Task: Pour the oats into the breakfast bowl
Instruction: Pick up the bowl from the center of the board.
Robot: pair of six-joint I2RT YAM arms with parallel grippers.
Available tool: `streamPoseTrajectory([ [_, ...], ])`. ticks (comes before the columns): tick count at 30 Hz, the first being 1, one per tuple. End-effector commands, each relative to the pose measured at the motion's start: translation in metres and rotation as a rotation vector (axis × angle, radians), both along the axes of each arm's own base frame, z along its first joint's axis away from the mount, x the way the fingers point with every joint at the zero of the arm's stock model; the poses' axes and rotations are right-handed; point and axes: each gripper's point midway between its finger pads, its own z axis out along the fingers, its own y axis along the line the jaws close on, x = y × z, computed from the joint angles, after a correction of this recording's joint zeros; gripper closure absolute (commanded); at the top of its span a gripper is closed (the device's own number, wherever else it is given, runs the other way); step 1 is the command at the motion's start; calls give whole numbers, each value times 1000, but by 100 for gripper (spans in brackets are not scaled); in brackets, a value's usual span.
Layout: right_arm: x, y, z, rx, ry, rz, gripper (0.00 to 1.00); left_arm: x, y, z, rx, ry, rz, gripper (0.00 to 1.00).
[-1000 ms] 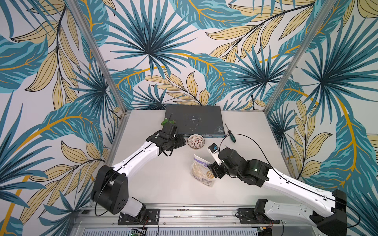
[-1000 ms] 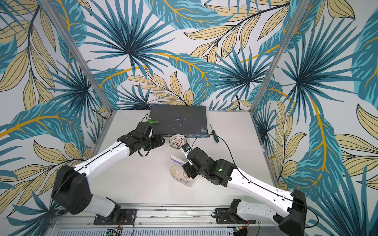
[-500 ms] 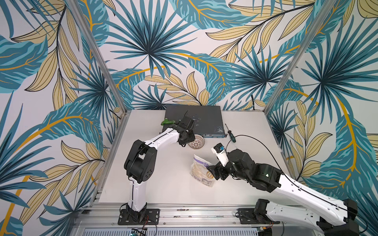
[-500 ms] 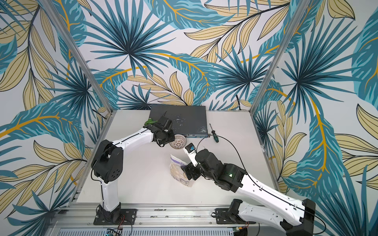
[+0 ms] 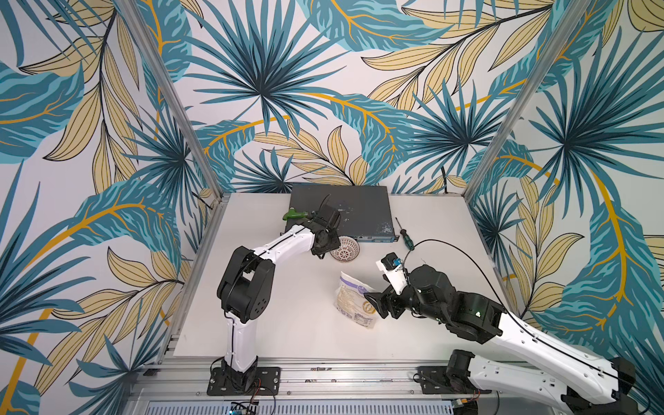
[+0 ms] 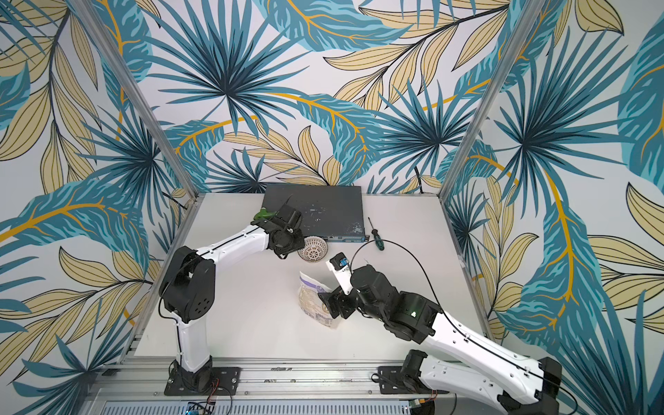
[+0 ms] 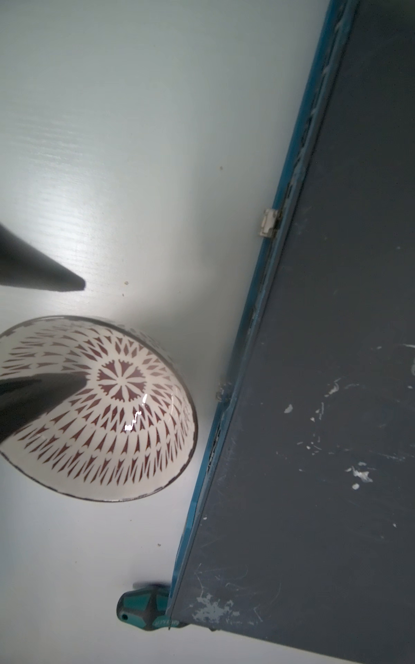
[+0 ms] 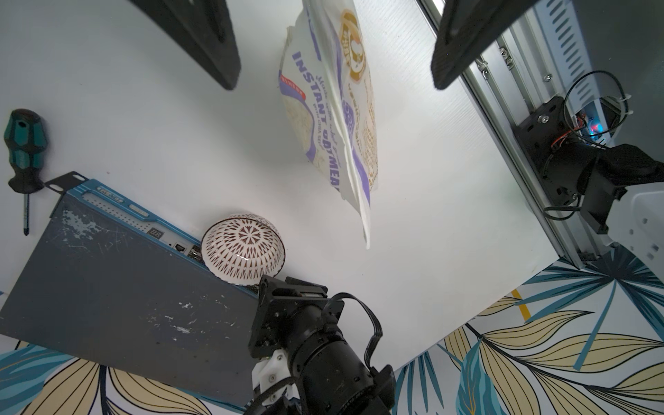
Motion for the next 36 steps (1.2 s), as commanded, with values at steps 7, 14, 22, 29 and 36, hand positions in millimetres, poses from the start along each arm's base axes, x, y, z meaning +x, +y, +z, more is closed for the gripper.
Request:
streamPoseTrajectory([
  [7, 0, 0, -4, 3, 6, -10, 13, -1, -2, -16, 14, 34, 4, 67],
  [14, 0, 1, -8, -5, 16, -10, 13, -1, -7, -23, 17, 49, -14, 76],
  [22, 0, 2, -10, -17, 23, -5, 13, -1, -4, -22, 48, 49, -27, 93],
  [29, 2, 1, -4, -18, 5, -12, 13, -8, 6, -4, 91, 34, -47, 100],
  [36, 5, 2, 6, -14, -10, -19, 9, -38, 79, 53, 154, -66, -2, 100],
])
